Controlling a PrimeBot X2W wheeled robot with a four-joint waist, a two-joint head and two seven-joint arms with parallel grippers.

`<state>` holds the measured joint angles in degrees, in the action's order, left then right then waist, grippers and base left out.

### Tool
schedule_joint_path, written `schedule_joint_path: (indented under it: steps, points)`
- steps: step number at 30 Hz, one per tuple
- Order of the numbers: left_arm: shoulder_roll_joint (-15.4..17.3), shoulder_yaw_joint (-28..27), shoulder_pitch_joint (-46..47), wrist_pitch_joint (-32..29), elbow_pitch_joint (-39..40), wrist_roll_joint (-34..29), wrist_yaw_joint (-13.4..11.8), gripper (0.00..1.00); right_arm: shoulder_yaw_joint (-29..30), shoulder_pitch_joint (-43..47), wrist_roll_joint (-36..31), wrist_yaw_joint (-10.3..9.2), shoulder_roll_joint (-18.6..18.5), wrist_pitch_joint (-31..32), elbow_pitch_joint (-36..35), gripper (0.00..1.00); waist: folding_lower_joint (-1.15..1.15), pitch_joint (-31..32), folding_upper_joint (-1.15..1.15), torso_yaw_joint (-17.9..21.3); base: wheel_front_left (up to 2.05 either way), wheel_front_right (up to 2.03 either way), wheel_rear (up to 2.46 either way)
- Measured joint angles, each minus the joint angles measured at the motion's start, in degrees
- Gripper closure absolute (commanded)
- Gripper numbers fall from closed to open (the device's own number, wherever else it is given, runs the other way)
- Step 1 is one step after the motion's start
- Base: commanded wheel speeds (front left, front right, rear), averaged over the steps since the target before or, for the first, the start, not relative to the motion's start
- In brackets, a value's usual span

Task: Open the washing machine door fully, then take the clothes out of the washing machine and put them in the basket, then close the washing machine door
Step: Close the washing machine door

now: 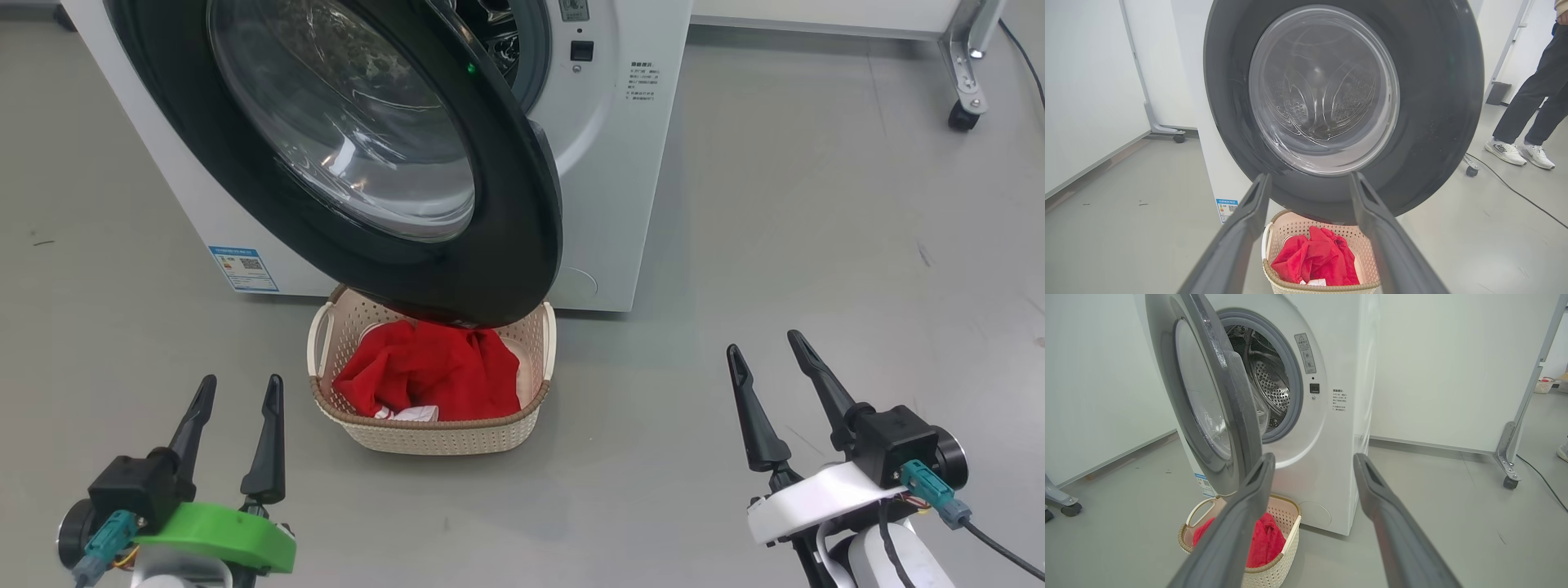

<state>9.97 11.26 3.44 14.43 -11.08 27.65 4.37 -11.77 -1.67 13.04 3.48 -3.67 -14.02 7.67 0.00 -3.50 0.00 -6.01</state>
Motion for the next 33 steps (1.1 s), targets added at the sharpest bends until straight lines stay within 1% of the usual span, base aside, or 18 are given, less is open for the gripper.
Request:
schedule_joint_path:
  steps: [3, 4, 5, 7, 10, 12, 17, 21, 22, 26, 28, 32, 33]
  points:
    - [-0.2, 0.0, -0.2, 0.0, 0.0, -0.6, 0.0, 0.00, -0.1, 0.0, -0.2, 0.13, 0.0, 0.0, 0.0, 0.00, 0.00, -0.1, 0.00, -0.1, 0.00, 0.00, 0.00]
    - [-0.2, 0.0, -0.2, 0.0, 0.0, -0.7, 0.1, 0.00, -0.4, 0.0, -0.5, 0.42, -0.2, 0.0, 0.0, 0.31, 0.00, -0.1, 0.00, -0.1, 0.00, 0.00, 0.00]
    - [-0.4, 0.1, -0.2, 0.0, 0.0, -0.8, 0.2, 0.00, -0.9, 0.0, -1.3, 0.60, -0.7, 0.0, -0.1, 1.00, 0.00, -0.2, 0.00, -0.2, 0.00, 0.00, 0.00]
    - [-0.6, 0.3, -0.2, 0.0, 0.0, -1.0, 0.6, 0.00, -1.8, -0.1, -2.7, 1.10, -1.8, 0.0, -0.8, 1.00, 0.00, -0.4, 0.00, -0.4, 0.00, 0.00, 0.00]
    - [-1.2, 0.3, -0.2, 0.0, 0.2, -1.2, 0.7, 0.00, -2.4, -0.4, -3.0, 1.19, -1.9, -0.2, -1.7, 1.00, 0.00, -0.9, 0.00, -0.9, 0.00, 0.00, 0.00]
    - [-1.4, 0.2, -0.2, 0.0, 0.4, -1.2, 0.8, 0.00, -3.0, -1.0, -3.1, 1.65, -1.9, -0.4, -1.8, 1.00, 0.00, -1.5, 0.00, -1.2, 0.00, 0.00, 0.00]
    - [-1.9, 0.4, -0.1, 0.0, 0.7, -1.6, 1.3, 0.00, -5.3, -3.8, -3.8, 2.42, -2.3, -0.4, -2.2, 1.00, 0.00, -3.2, 0.00, -2.2, 0.00, 0.00, 0.00]
    - [-2.3, 1.3, 0.5, 0.0, 1.0, -2.0, 1.5, 0.00, -7.5, -6.6, -5.3, 2.65, -3.5, -0.4, -2.3, 1.00, 0.00, -4.8, 0.00, -3.2, 0.00, 0.00, 0.00]
    - [-2.4, 1.5, 0.8, 0.0, 1.0, -2.1, 1.6, 0.00, -7.9, -7.4, -5.6, 3.00, -3.7, -0.4, -2.4, 1.00, 0.00, -5.2, 0.00, -3.5, 0.00, 0.00, 0.00]
    - [-3.4, 1.8, 1.9, 0.0, 1.2, -2.1, 1.8, 0.00, -10.1, -11.2, -6.4, 3.04, -4.5, -0.4, -2.5, 1.00, 0.00, -7.0, 0.00, -4.9, 0.00, 0.00, 0.00]
    - [-3.7, 2.1, 2.2, 0.0, 1.2, -2.1, 2.0, 0.00, -10.9, -12.8, -6.6, 3.38, -5.1, -0.4, -2.3, 1.00, 0.00, -7.9, 0.00, -5.7, 0.00, 0.00, 0.00]
    - [-4.3, 2.7, 3.4, 0.0, 1.2, -2.1, 2.0, 0.00, -11.5, -16.1, -6.7, 3.50, -6.2, 0.4, -1.3, 1.00, 0.00, -9.7, 0.00, -7.6, 0.00, 0.00, 0.00]
    - [-4.9, 2.9, 4.1, 0.0, 1.4, -2.2, 2.1, 0.00, -11.6, -17.6, -6.8, 3.50, -7.0, 0.8, -0.7, 1.00, 0.00, -10.6, 0.00, -8.6, 0.00, 0.00, 0.00]
